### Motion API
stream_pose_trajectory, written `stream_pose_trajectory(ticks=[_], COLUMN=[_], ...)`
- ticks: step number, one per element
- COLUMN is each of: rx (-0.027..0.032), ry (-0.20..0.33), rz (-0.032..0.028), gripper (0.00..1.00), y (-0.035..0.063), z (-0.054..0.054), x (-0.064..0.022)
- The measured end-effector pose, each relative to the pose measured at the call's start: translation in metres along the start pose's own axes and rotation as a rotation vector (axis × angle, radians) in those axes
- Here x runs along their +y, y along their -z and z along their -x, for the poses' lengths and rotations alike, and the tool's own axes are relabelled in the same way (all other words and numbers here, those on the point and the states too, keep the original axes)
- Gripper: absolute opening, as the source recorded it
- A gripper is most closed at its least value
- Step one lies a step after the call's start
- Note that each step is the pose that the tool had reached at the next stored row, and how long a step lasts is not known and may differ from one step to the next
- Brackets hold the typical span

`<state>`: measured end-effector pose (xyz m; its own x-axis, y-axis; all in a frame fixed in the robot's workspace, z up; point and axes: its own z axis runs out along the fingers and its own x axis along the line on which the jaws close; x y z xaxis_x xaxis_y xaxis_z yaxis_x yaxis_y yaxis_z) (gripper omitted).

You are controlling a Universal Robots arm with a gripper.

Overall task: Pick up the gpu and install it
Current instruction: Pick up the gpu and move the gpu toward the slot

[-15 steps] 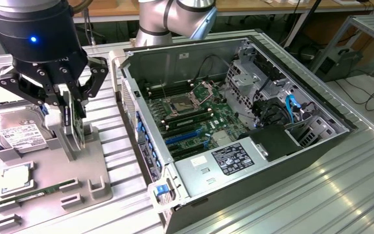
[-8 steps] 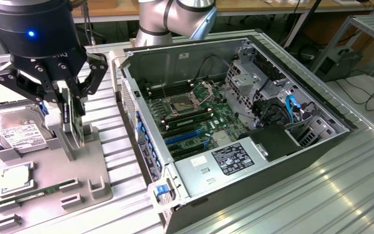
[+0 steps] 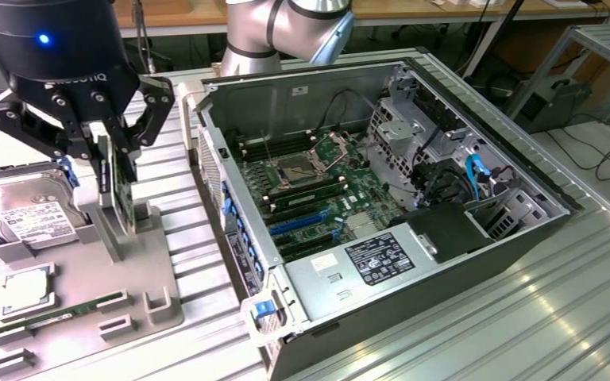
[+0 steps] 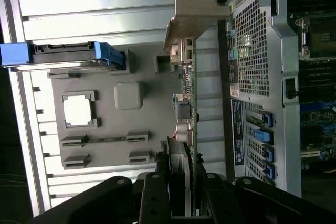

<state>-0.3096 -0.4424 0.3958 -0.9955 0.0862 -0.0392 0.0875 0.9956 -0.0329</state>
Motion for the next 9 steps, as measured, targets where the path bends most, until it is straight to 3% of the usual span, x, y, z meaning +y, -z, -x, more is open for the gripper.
stream_pose_trajectory(ticks=[9], rx=[-0.0001], ry=[0.0], rz=[0.0], gripper=[0.29], y=[0.0201], z=[0.001], x=[-0.0007])
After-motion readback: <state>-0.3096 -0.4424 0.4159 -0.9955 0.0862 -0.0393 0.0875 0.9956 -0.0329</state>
